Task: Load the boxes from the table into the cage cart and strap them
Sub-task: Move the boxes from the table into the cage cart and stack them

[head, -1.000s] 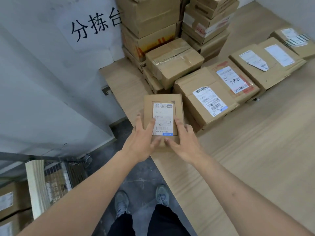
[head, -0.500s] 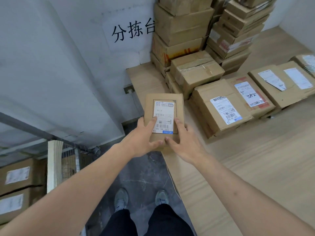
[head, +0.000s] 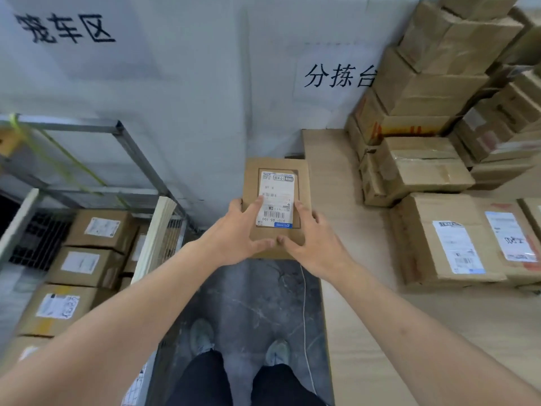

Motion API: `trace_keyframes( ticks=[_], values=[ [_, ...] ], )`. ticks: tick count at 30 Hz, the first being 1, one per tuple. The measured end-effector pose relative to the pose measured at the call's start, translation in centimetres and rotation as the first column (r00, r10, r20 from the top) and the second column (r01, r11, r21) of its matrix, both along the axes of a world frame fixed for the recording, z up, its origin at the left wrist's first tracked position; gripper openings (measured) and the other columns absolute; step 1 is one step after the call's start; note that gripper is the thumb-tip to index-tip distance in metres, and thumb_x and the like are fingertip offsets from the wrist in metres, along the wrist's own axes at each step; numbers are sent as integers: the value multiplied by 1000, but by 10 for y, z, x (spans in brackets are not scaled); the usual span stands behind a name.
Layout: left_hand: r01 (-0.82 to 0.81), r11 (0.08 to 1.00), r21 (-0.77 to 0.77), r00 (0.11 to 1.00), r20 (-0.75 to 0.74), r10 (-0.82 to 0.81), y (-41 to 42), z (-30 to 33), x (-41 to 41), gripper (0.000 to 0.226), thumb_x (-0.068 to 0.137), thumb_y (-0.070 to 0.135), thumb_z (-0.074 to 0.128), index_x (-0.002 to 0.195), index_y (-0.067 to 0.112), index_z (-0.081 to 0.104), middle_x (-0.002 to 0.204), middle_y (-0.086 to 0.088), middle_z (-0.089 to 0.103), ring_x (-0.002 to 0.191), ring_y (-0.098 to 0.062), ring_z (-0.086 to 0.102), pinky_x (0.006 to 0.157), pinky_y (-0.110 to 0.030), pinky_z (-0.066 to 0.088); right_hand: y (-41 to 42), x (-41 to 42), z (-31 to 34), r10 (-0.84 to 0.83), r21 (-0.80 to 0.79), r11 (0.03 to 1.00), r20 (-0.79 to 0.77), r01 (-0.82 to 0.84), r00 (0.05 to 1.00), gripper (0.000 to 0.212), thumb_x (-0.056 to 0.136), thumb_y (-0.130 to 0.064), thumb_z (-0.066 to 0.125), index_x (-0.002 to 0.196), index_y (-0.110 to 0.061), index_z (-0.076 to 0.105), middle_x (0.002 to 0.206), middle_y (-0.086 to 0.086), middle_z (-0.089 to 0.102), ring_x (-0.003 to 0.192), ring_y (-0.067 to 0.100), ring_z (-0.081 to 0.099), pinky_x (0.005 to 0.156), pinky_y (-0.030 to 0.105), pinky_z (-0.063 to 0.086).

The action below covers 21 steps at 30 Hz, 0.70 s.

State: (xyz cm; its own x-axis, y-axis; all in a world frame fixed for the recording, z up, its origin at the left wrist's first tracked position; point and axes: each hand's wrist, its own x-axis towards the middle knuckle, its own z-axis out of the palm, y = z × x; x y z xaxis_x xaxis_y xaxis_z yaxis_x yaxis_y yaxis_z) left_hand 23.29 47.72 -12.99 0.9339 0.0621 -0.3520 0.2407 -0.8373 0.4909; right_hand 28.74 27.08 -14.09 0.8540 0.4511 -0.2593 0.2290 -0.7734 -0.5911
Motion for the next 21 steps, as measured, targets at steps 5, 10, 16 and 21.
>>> trace_keyframes(
  ticks=[5, 10, 16, 21],
  values=[
    [-128, 992, -2, 991, -33, 127, 47, -2, -39, 108, 87, 65, 70, 165, 28, 6, 156, -11, 24, 132, -33, 52, 109, -40, 46, 58, -14, -5, 124, -31, 992, -31, -125, 992, 89, 95, -60, 61, 163, -38, 9, 152, 3, 33, 126, 22, 52, 96, 35, 48],
    [-254, 967, -11, 964, -87, 252, 97, -14, -78, 109, 88, 66, 69, 165, 31, 1, 163, -10, 16, 135, -32, 50, 108, -42, 48, 121, -34, -14, 237, -54, 969, -61, -241, 970, 89, 96, -59, 60, 163, -37, 6, 152, 2, 33, 122, 19, 52, 97, 35, 53],
    [-371, 927, -50, 925, -107, 364, 158, -29, -128, 111, 85, 67, 70, 166, 28, 3, 162, -10, 17, 143, -31, 43, 113, -42, 43, 195, -61, -26, 354, -77, 929, -96, -361, 930, 90, 95, -62, 59, 164, -37, 6, 157, 3, 30, 132, 23, 50, 105, 41, 51],
    [-448, 890, -83, 891, -121, 437, 201, -38, -163, 109, 88, 63, 70, 166, 28, 3, 159, -10, 20, 139, -32, 46, 113, -41, 43, 249, -81, -40, 418, -103, 899, -96, -427, 903, 91, 92, -65, 59, 162, -40, 5, 155, 2, 31, 130, 21, 51, 104, 45, 53]
  ],
)
